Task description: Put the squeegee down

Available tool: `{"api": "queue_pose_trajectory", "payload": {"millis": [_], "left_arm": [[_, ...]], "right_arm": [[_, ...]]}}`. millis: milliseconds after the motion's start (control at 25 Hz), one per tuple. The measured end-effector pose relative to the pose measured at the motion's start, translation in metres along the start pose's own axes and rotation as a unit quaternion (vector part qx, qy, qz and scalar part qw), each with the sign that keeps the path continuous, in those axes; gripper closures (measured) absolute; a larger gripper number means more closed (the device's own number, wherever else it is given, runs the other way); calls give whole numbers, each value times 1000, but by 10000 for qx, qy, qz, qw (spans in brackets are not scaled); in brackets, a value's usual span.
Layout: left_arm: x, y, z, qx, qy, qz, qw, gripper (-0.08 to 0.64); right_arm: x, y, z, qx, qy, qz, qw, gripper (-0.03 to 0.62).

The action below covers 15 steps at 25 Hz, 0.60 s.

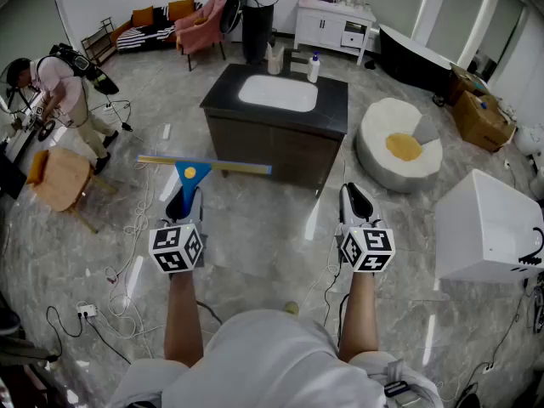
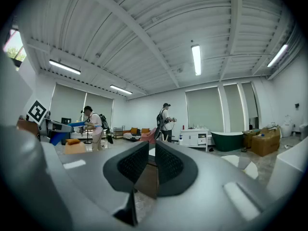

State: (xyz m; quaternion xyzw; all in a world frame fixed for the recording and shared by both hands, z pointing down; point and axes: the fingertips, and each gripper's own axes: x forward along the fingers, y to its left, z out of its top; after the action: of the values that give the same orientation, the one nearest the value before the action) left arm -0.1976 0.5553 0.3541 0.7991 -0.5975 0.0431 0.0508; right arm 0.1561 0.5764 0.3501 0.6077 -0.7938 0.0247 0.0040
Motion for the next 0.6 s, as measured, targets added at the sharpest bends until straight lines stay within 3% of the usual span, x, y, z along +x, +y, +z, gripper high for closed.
{"api": "queue_pose_trajectory", "payload": {"millis": [600], "left_arm": [[0,-16,-2,-17,20,60,10000,431]], "right_arm": [[-4,-11,1,39,-79,90,9999,550]]}}
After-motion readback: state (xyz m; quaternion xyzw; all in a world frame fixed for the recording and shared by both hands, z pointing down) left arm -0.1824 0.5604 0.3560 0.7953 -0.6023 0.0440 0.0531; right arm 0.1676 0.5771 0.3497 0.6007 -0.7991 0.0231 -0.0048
